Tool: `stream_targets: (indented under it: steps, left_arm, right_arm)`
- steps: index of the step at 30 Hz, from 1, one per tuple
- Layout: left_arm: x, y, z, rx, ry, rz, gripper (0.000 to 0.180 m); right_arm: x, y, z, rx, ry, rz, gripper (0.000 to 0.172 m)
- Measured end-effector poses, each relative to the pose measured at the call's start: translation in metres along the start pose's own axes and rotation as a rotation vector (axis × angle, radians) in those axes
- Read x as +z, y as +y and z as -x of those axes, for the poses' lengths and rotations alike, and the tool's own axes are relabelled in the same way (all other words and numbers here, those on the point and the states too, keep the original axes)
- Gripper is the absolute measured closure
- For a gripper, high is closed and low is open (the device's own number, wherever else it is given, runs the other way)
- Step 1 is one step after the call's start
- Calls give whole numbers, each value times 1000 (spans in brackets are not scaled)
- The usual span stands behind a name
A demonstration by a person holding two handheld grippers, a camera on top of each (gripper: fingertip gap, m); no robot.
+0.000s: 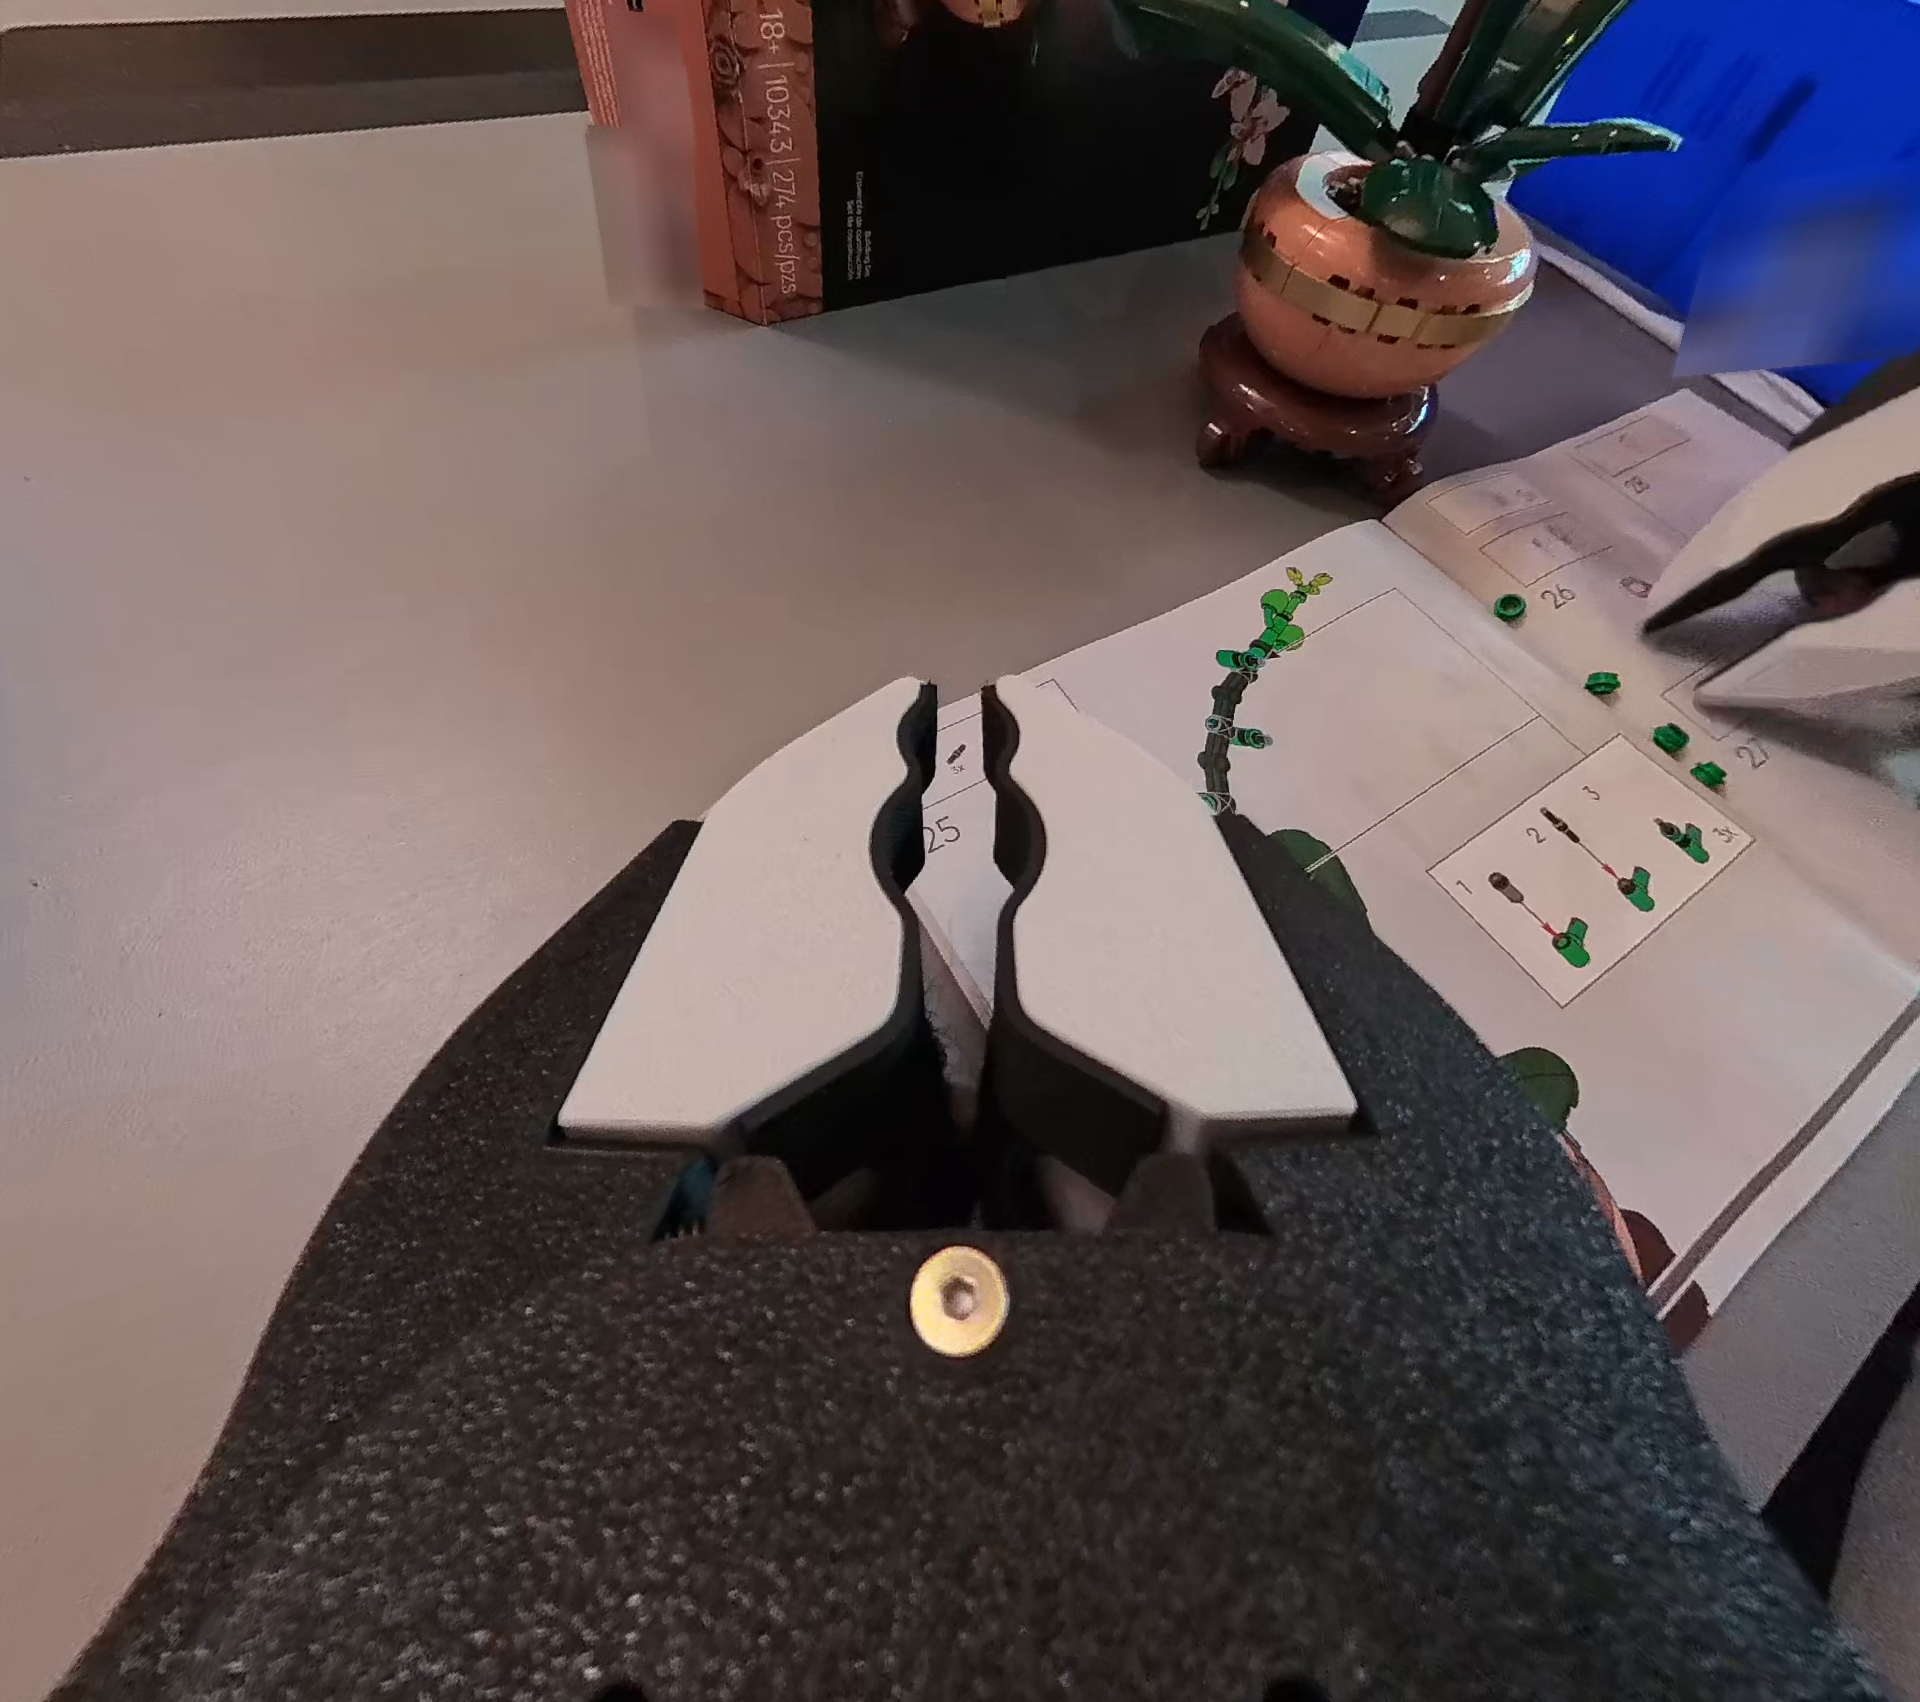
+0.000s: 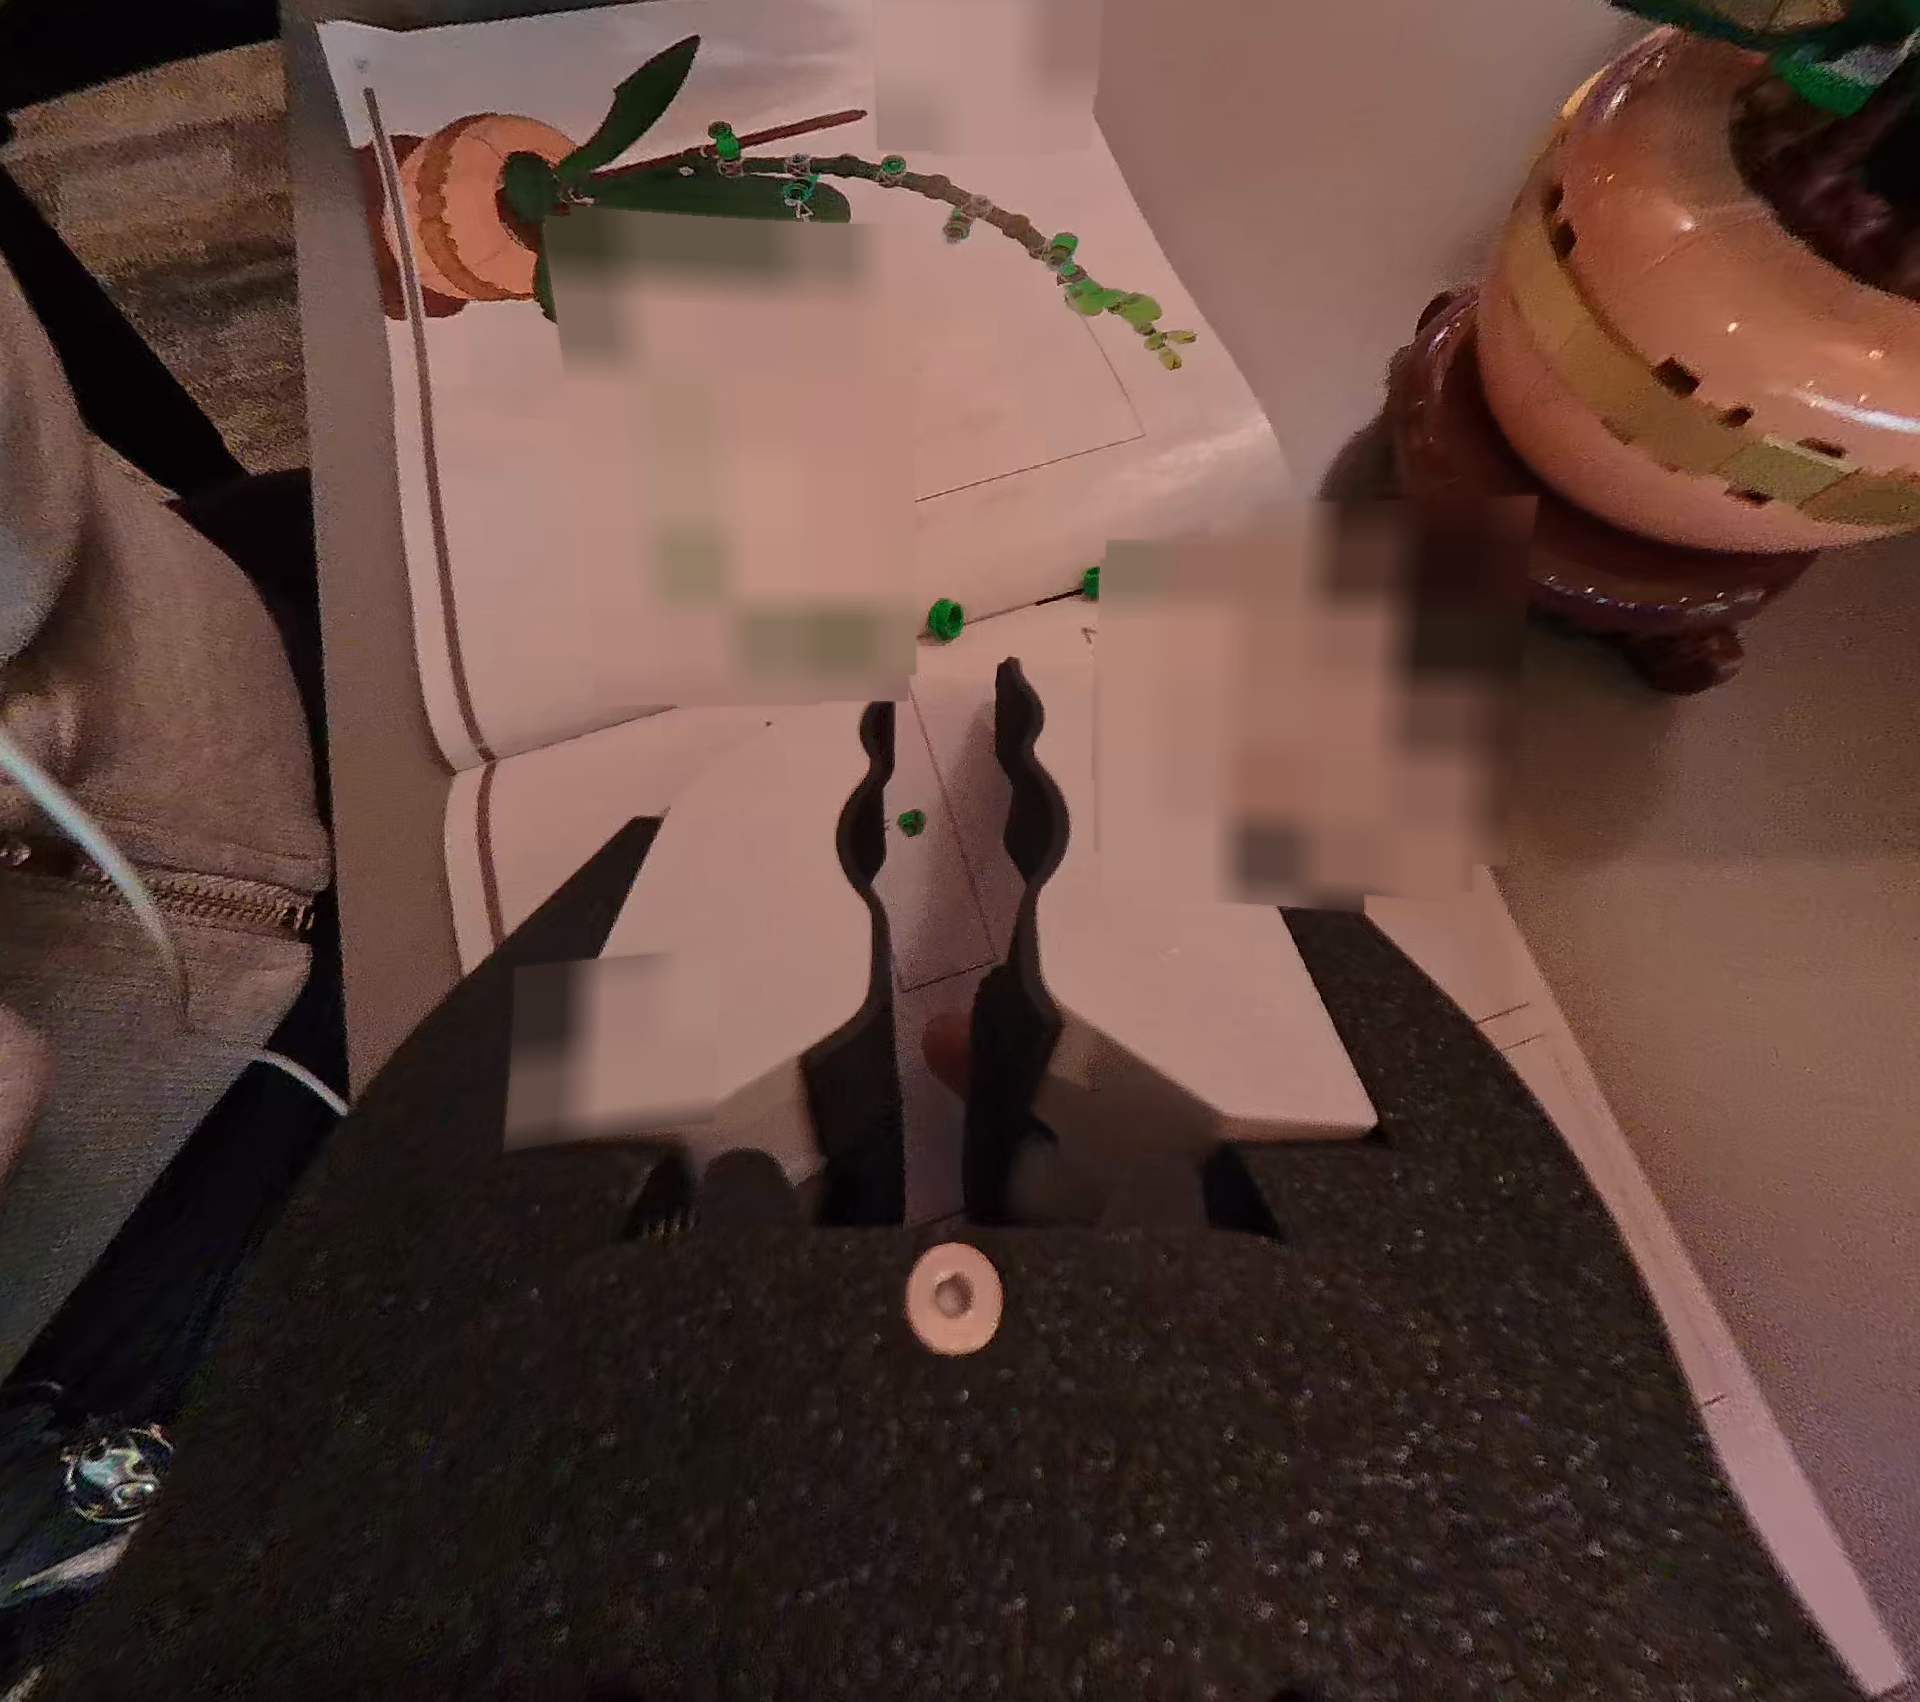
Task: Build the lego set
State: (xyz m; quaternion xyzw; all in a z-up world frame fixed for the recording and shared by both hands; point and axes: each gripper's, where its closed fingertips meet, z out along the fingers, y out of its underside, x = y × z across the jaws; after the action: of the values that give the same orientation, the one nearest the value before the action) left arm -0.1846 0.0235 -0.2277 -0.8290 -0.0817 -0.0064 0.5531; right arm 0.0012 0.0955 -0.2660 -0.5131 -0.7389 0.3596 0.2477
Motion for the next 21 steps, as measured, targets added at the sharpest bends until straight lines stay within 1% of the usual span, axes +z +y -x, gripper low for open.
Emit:
stream_targets:
  steps: [2, 5, 8, 10, 12, 15, 18, 21]
  left_arm:
    - [0, 0, 0, -5, 1, 1, 173]
    - [-1, -1, 1, -13, 2, -12, 173]
    - [-1, -1, 1, -19, 7, -12, 172]
    - [-1, -1, 1, -17, 10, -11, 172]
    - [0, -1, 0, -12, 14, -8, 172]
    - [1, -1, -1, -3, 15, -5, 172]
    - [0, -1, -1, -10, 16, -9, 172]
    - [0, -2, 0, -20, 18, -14, 172]
  right_arm:
    - [2, -3, -4, -22, 4, 31, 155]
    - [7, -10, -1, -87, -41, 69, 158]
    - [11, -11, -12, -119, -15, 116, 160]
    - [12, -14, -22, -93, 15, 103, 162]
    - [13, -16, -28, -53, 12, 95, 162]
    - [19, -16, -30, -45, -4, 103, 159]
    - [24, -9, -33, -52, 2, 153, 159]
    - [26, -7, -31, -40, -17, 143, 162]
